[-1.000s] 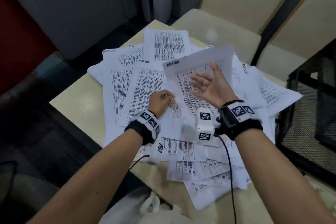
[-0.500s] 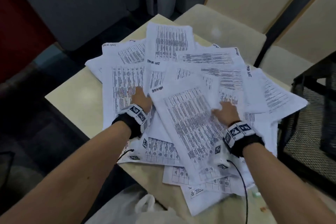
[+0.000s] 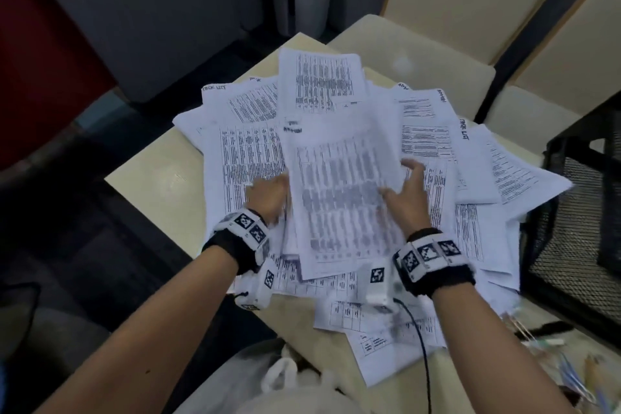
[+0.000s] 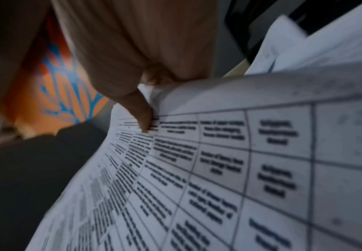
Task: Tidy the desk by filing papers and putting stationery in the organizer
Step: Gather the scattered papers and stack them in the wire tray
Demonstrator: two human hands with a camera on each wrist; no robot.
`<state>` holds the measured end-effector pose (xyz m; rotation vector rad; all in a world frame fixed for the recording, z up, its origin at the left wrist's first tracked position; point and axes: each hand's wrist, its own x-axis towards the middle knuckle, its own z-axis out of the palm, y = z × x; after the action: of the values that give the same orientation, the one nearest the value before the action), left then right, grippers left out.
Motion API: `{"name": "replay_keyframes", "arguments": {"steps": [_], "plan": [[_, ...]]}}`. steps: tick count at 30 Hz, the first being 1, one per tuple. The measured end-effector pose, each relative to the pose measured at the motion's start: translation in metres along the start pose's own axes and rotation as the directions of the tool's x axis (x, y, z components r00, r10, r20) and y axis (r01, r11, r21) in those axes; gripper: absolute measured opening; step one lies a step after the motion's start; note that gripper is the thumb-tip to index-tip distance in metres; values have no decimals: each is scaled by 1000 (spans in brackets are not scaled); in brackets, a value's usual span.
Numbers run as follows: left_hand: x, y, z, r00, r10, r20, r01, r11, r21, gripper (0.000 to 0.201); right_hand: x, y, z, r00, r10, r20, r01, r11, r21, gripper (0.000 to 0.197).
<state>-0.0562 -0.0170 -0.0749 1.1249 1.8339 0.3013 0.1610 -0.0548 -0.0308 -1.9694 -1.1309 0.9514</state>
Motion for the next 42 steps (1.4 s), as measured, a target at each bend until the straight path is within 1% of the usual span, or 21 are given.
{"name": "replay_keyframes", "arguments": {"steps": [2, 5, 6, 8, 12, 15, 16, 18, 20, 21, 22, 23, 24, 26, 28, 30, 32, 35, 37, 39, 42], "plan": [[-1, -9, -18, 981, -62, -182, 89, 985, 145, 73, 5, 1, -23, 990, -10, -143, -1, 997, -72, 37], [-10, -23, -39, 930, -192, -315, 254, 953, 167, 107, 18, 27, -47, 927, 182, -327, -243, 957, -158, 34], [-7, -29, -38, 924, -210, -319, 274, 946, 173, 115, 20, 38, -48, 911, 243, -332, -323, 922, -212, 36], [-7, -33, -31, 932, -160, -326, 252, 932, 262, 116, 16, 53, -43, 921, 287, -264, -363, 879, -311, 40], [-9, -35, -11, 938, 22, -346, 120, 916, 383, 104, -4, 60, -22, 974, 183, -137, -219, 920, -326, 38], [-15, -34, -6, 949, 40, -311, 105, 893, 437, 97, -18, 33, -32, 974, -61, -216, -19, 937, -348, 42], [-17, -33, -5, 953, 53, -297, 91, 889, 449, 94, -21, 19, -40, 947, -170, -272, 65, 932, -357, 44], [-21, -31, -3, 959, 72, -274, 55, 901, 430, 90, -28, -17, -60, 846, -332, -416, 197, 922, -335, 46], [-26, -30, 0, 960, 84, -266, 34, 911, 410, 91, -37, -53, -81, 733, -354, -581, 290, 935, -203, 49], [-28, -31, 2, 962, 87, -258, 27, 914, 406, 92, -43, -68, -89, 690, -322, -649, 344, 934, -98, 54], [-31, -32, 4, 965, 86, -249, 22, 914, 405, 93, -46, -77, -93, 674, -274, -686, 382, 924, 7, 59], [-32, -33, 6, 967, 84, -240, 23, 911, 411, 94, -45, -79, -94, 681, -231, -695, 396, 914, 84, 64], [-34, -33, 8, 968, 83, -239, 26, 908, 419, 94, -42, -78, -91, 715, -196, -671, 378, 916, 135, 68], [-37, -34, 9, 965, 96, -244, 17, 906, 422, 88, -28, -59, -75, 827, -115, -551, 236, 959, 154, 66], [-37, -32, 8, 959, 117, -257, -12, 925, 379, 75, -15, -30, -52, 923, -38, -384, 60, 997, 45, 50], [-34, -31, 4, 973, 116, -201, -57, 959, 278, 65, -12, 2, -26, 974, 47, -221, -66, 995, -77, 34], [-25, -30, 3, 986, 100, -134, -81, 986, 143, 72, -20, 20, -2, 987, 113, -117, -126, 985, -116, 29], [-25, -26, 12, 998, 46, -41, -50, 995, -90, 103, -37, 25, 28, 975, 222, 24, -220, 973, -62, 45], [-33, -26, 17, 998, 58, -19, -61, 980, -187, 85, -48, 22, 39, 963, 245, 115, -237, 968, -81, 54], [-37, -30, 20, 998, 50, 23, -43, 967, -250, 70, -57, 13, 37, 975, 180, 128, -166, 980, -108, 47], [-51, -20, 14, 997, 54, 54, -36, 955, -296, 68, -69, -18, 5, 997, -65, 51, 67, 997, -43, 35]]}}
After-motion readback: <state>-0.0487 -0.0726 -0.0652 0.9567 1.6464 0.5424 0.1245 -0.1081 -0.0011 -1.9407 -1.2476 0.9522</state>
